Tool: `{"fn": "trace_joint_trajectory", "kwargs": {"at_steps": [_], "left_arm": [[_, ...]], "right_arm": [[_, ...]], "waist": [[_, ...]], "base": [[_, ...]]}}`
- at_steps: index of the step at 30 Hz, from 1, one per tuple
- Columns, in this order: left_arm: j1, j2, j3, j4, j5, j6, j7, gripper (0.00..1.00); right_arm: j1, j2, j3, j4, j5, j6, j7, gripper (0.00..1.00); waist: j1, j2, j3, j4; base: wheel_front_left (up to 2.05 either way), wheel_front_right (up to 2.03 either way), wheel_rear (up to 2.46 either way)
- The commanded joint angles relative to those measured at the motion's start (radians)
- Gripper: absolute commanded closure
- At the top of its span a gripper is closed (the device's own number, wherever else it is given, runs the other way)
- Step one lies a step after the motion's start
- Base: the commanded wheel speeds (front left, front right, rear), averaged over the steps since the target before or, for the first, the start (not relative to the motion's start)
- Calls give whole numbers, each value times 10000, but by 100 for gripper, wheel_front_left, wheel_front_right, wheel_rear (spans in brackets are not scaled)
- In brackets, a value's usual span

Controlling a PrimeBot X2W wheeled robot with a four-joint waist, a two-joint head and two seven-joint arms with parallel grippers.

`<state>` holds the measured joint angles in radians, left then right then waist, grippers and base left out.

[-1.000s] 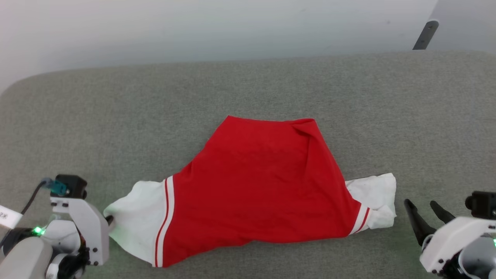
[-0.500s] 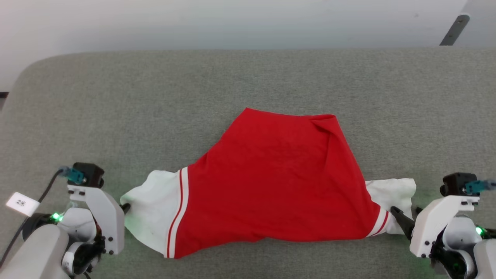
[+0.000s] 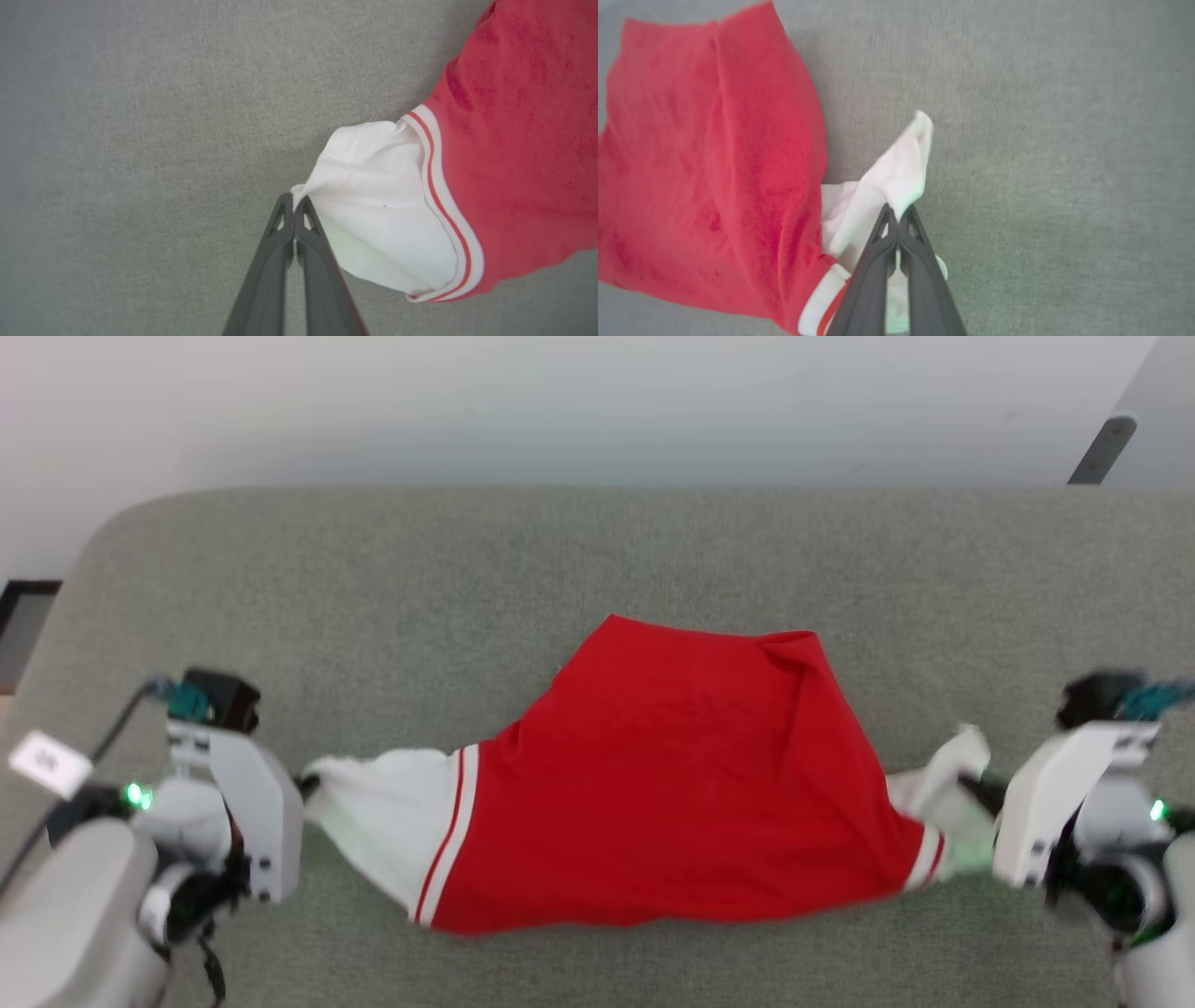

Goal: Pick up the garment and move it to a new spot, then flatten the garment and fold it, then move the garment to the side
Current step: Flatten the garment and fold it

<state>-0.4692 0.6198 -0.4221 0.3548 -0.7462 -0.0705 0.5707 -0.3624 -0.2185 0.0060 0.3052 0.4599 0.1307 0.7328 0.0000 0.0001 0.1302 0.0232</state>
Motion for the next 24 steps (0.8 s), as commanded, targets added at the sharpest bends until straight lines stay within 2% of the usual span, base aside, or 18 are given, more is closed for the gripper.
{"fn": "trace_joint_trajectory", "kwargs": {"at_steps": [1, 5, 10, 16, 24], "left_arm": [[-331, 79, -25, -233, 50, -38, 185, 100], [-1123, 243, -102, -724, 74, -123, 732, 100], [-2138, 273, -230, -888, 206, -241, 1204, 100], [-4011, 149, -407, -550, 458, -404, 1551, 100], [-6466, -289, -783, 724, 860, -540, 1082, 100]], "right_arm": [[-353, -43, -79, -248, 209, 2, 106, 100], [-1177, -145, -144, -691, 544, 1, 372, 100], [-2139, -213, 18, -849, 665, 2, 210, 100], [-3880, -323, 439, -519, 1019, 1, -574, 100], [-6129, -355, 1074, 680, 1211, 1, -1983, 100]], "waist": [[0, -1, -288, 15], [0, -1, -585, 23], [0, -1, -891, 67], [0, -1, -1278, 143], [0, -1, -1459, 264]], "base": [[0, 0, 0], [0, 0, 0], [0, 0, 0], [0, 0, 0], [0, 0, 0]]}}
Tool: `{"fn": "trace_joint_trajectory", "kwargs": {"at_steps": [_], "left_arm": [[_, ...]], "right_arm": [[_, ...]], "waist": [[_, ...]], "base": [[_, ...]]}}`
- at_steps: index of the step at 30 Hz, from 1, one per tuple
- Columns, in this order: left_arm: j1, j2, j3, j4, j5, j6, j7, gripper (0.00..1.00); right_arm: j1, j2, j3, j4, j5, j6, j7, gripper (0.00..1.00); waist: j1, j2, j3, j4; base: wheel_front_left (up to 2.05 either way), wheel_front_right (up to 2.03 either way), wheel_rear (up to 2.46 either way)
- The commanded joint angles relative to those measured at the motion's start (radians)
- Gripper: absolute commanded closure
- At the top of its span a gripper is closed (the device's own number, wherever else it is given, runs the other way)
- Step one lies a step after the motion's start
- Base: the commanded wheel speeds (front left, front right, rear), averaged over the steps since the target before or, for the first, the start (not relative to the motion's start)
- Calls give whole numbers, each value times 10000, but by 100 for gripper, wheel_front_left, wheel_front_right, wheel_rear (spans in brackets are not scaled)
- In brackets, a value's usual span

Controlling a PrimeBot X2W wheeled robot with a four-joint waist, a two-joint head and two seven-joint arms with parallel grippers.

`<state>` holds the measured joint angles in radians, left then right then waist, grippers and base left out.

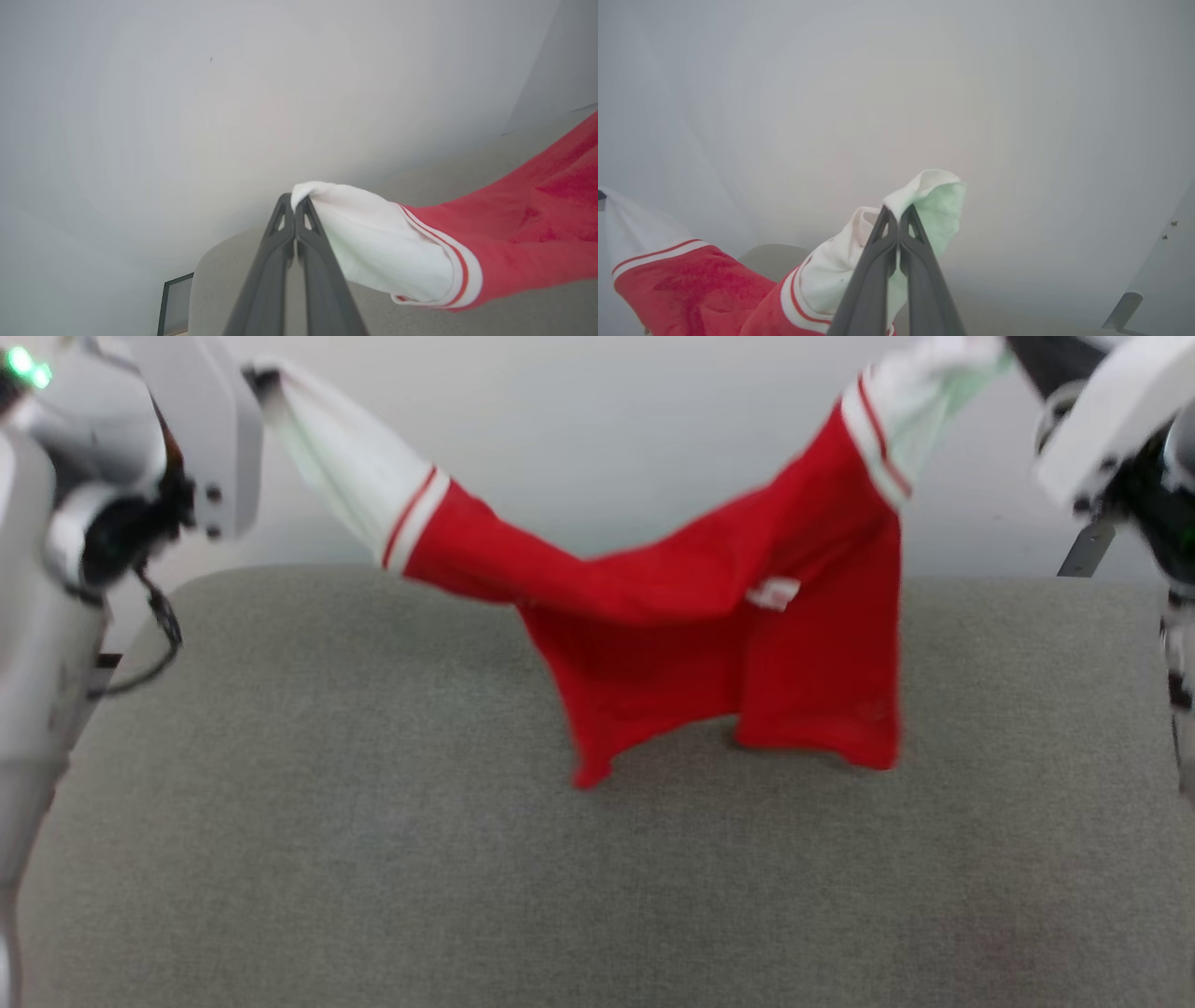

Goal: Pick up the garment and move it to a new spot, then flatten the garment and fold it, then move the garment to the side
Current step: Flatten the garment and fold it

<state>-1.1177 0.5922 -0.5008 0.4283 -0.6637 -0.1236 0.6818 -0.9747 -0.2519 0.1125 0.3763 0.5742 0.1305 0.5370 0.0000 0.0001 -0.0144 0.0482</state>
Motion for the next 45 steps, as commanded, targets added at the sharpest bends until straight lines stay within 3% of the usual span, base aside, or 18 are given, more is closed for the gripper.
{"fn": "trace_joint_trajectory", "kwargs": {"at_steps": [1, 10, 19, 25, 29, 34, 39, 41, 45], "left_arm": [[-251, -80, -47, 170, 57, -29, -141, 100], [-2205, -331, -635, 1496, 235, -63, -1621, 100], [-3264, -329, -1305, 2506, -165, -67, -2122, 100], [-3665, -273, -1462, 2816, -599, -67, -2141, 100], [-4225, -480, -1443, 3165, -402, 32, -2702, 100], [-5267, -1029, -1241, 3879, -145, 390, -4008, 100], [-6528, -1465, -983, 4476, 265, 681, -5994, 100], [-6962, -1609, -806, 4697, 249, 749, -6768, 100], [-7376, -1881, -576, 4983, 117, 476, -8097, 100]], "right_arm": [[-288, -46, 101, 151, 101, 4, -268, 100], [-2334, -224, 984, 2084, 410, 3, -2212, 100], [-3444, -515, 1662, 3715, 972, 3, -2976, 100], [-4122, -812, 1547, 4480, 1212, 3, -2924, 100], [-4897, -915, 1399, 5091, 831, 4, -3344, 100], [-5961, -793, 1266, 5813, -66, 4, -5130, 100], [-7125, -813, 1075, 6402, -1122, 3, -7455, 100], [-7525, -885, 994, 6476, -1560, 3, -7853, 100], [-8042, -1149, 819, 6019, -2510, 3, -8013, 100]], "waist": [[0, -1, -29, 27], [0, -1, -64, 111], [0, -1, 188, 245], [0, -1, 1394, 358], [0, -1, 2589, 446], [0, -1, 4078, 491], [0, -1, 5347, 679], [0, -1, 5814, 783], [0, -1, 6703, 1073]], "base": [[0, 0, 0], [0, 0, 0], [0, 0, 0], [0, 0, 0], [0, 0, 0], [0, 0, 0], [0, 0, 0], [0, 0, 0], [0, 0, 0]]}}
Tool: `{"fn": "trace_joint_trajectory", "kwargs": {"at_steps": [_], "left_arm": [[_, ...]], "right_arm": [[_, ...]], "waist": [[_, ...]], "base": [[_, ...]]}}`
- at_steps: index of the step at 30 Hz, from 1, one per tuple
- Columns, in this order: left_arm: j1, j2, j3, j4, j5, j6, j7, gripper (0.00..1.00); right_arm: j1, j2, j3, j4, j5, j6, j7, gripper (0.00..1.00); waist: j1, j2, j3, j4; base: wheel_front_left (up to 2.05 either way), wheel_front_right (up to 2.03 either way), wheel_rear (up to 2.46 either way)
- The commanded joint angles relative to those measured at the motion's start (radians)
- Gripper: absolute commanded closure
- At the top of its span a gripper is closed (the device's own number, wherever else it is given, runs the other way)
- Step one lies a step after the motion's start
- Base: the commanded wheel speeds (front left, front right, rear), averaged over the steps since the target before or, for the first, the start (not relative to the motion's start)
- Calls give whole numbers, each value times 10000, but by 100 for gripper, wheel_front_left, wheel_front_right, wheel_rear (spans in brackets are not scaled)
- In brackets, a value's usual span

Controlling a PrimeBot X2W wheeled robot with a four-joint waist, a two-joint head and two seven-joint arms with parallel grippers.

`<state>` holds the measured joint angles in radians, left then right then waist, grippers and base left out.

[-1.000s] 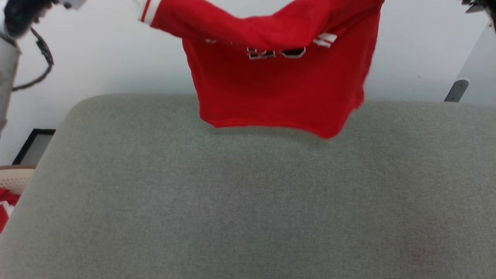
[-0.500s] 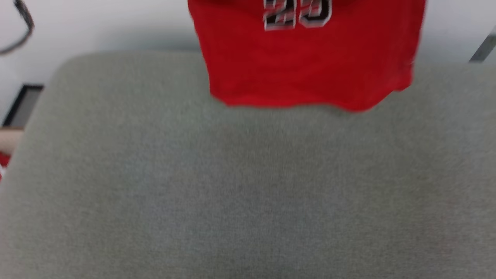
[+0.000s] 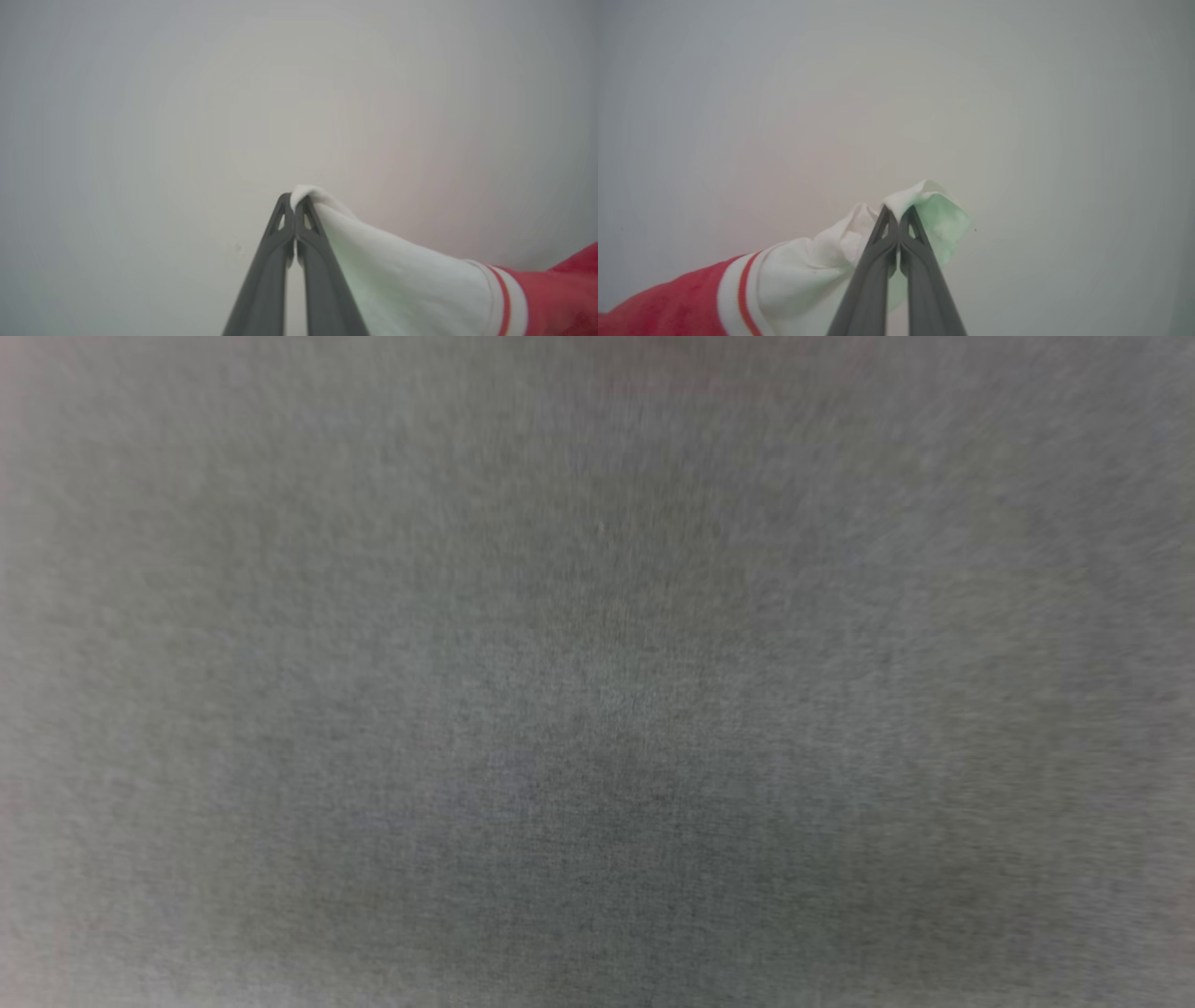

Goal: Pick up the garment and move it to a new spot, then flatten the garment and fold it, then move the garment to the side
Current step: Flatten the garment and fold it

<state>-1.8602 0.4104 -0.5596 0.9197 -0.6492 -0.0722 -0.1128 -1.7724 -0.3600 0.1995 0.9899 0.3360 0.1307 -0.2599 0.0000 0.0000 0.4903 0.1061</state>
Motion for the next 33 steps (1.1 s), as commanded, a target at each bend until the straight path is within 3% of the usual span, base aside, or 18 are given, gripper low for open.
{"fn": "trace_joint_trajectory", "kwargs": {"at_steps": [1, 8, 13, 18, 27, 33], "left_arm": [[30, -102, 77, 151, -93, -91, -443, 100], [883, -577, 8, 1273, -530, -429, -966, 100], [1586, -929, -483, 1848, -654, -552, -290, 100], [2309, -998, -935, 1875, -960, -573, 739, 100], [4617, -196, -1918, 790, -1809, -581, 2326, 100], [6116, 370, -2108, 177, -2208, -572, 2654, 100]], "right_arm": [[8, -109, -192, -295, -272, -1, -39, 100], [1414, -37, -629, -842, -486, -1, -50, 100], [2403, -167, -259, -617, 276, -5, 14, 100], [3187, -430, 243, -654, 1564, -4, 824, 100], [5678, -1381, 968, -1564, 3799, -4, 3070, 100], [7489, -1778, 976, -2131, 4798, -4, 4336, 100]], "waist": [[0, 0, 1837, 567], [0, 0, 2158, 803], [0, 0, 1572, 884], [0, 0, 738, 886], [0, 0, -1069, 781], [0, 0, -2062, 695]], "base": [[0, 0, 0], [0, 0, 0], [0, 0, 0], [0, 0, 0], [0, 0, 0], [0, 0, 0]]}}
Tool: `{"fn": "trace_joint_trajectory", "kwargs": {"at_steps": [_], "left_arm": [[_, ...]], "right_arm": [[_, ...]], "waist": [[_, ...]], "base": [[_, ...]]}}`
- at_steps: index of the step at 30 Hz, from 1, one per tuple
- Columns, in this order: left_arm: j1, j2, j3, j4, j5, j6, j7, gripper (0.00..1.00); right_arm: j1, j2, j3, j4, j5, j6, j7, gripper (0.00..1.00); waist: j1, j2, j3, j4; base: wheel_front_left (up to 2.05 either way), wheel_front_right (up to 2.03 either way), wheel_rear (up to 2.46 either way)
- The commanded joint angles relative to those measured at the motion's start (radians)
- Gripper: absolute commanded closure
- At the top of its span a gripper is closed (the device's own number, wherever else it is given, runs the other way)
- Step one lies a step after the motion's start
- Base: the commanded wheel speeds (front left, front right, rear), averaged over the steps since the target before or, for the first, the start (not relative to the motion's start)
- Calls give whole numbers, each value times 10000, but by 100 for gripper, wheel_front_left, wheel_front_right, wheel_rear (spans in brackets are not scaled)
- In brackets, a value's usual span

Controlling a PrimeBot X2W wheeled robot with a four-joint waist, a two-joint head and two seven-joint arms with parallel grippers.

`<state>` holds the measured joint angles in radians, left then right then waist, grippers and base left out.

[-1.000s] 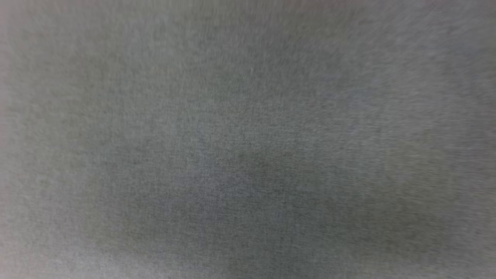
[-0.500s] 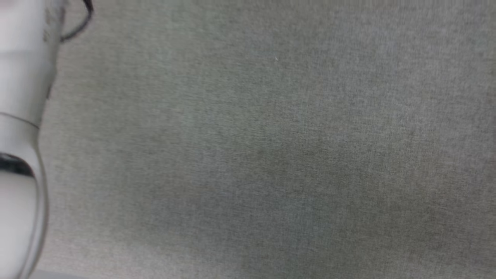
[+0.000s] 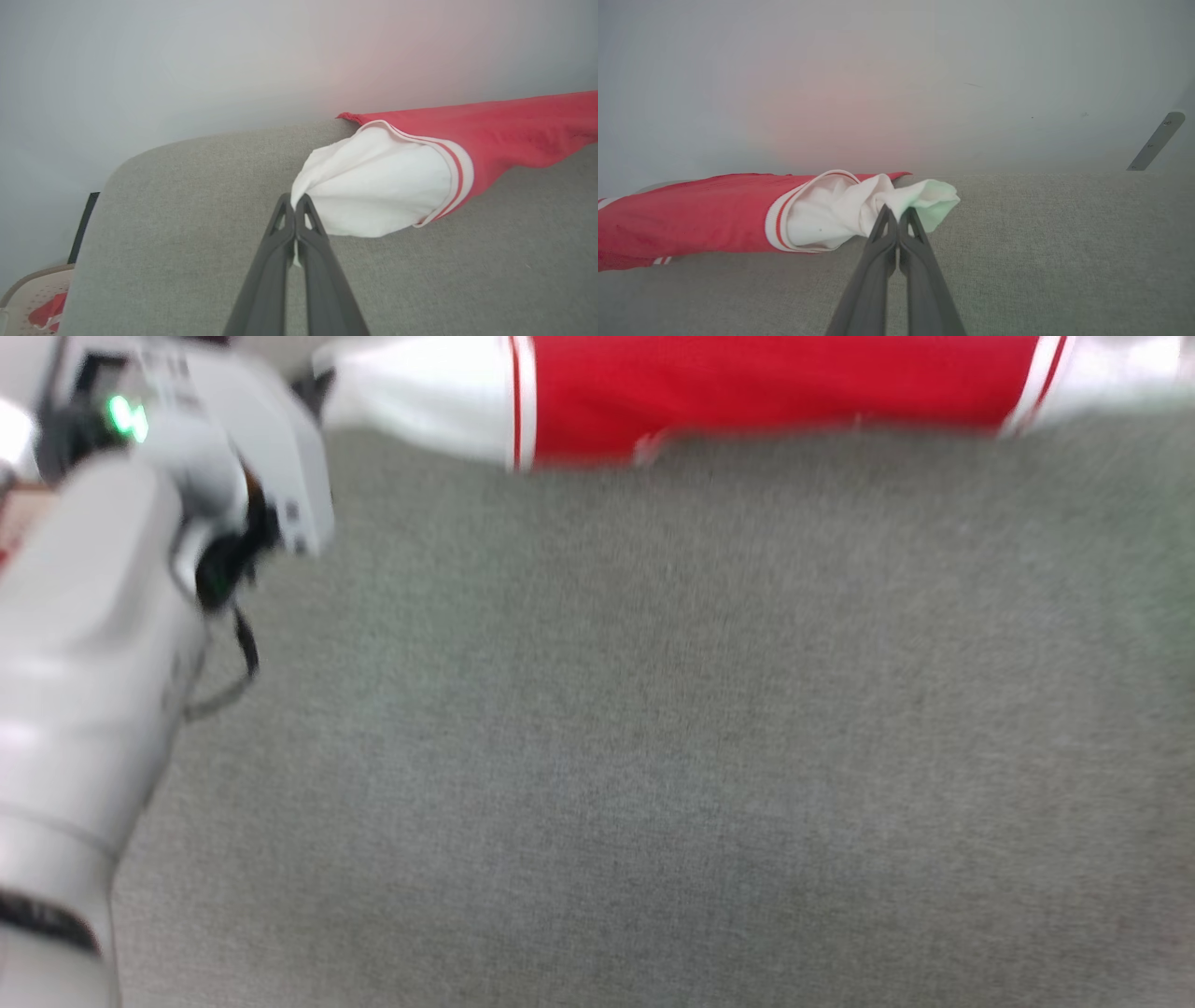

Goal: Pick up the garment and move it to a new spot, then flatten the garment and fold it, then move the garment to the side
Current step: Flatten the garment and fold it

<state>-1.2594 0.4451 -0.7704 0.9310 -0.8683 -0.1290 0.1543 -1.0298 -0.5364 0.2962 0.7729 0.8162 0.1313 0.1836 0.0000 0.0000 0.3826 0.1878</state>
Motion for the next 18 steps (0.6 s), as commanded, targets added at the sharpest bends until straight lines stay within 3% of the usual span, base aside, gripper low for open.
{"fn": "trace_joint_trajectory", "kwargs": {"at_steps": [1, 4, 9, 14, 18], "left_arm": [[407, 128, 6, -113, -150, -5, 47, 100], [1316, 535, 8, -694, -395, 31, 219, 100], [3080, 1337, 34, -2350, -808, 588, 772, 100], [5057, 2560, 214, -5011, -1348, 1760, 1398, 100], [6596, 3731, 394, -7507, -1706, 3016, 1808, 100]], "right_arm": [[367, -104, -102, -120, 258, -9, 114, 100], [1409, -317, -228, -598, 850, -9, 841, 100], [3242, -759, -418, -1662, 1659, -9, 2263, 100], [4974, -1066, -782, -2825, 2188, -9, 3442, 100], [6356, -1257, -1163, -3902, 2529, -9, 4446, 100]], "waist": [[0, 0, -1151, -145], [0, 0, -1696, -220], [0, 0, -2444, -336], [0, 0, -2905, -427], [0, 0, -3016, -461]], "base": [[0, 0, 0], [0, 0, 0], [0, 0, 0], [0, 0, 0], [0, 0, 0]]}}
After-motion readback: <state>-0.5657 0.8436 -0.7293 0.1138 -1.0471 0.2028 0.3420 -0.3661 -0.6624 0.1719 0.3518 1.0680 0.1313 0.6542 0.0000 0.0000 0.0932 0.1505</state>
